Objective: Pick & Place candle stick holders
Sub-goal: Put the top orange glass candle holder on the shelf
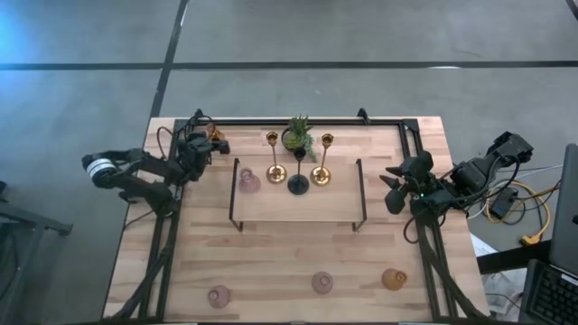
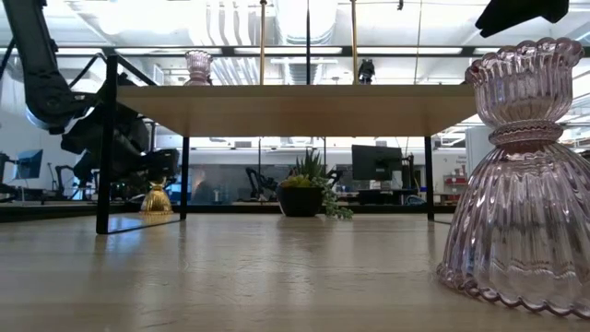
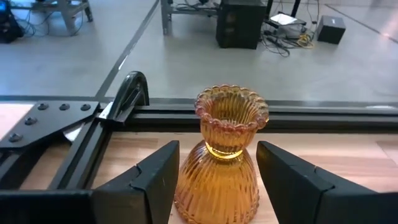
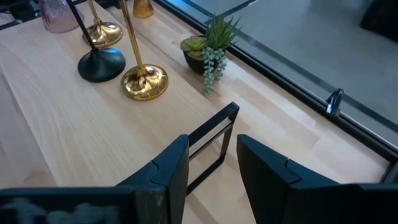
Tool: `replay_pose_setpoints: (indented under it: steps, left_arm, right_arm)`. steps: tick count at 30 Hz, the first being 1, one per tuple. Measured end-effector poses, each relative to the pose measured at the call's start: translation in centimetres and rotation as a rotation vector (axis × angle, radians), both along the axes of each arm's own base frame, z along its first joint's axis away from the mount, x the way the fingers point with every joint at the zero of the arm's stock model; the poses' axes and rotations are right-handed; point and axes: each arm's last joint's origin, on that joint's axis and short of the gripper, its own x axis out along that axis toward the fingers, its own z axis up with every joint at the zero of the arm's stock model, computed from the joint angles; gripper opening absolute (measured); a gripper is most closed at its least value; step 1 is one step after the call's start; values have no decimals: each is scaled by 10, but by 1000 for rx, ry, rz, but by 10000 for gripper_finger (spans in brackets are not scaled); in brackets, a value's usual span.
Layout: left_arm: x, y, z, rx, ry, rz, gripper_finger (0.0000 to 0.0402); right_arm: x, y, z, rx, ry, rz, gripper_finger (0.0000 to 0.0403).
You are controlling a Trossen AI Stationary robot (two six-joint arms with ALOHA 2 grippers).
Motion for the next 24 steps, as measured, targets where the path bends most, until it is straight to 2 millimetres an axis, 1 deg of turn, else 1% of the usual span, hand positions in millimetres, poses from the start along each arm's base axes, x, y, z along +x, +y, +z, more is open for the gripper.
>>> replay_pose_setpoints:
  steps: [4,15,24]
  left_arm:
    - [4,1,-1,-11,-21,3,218]
    - [13,4,-4,3,7,81,218]
    - [13,4,-5,5,6,88,218]
  right_arm:
    - [0,0,0,-3,1,1,134]
    - [0,0,0,-2,1,2,121]
    - [0,0,0,2,-3,-2,131]
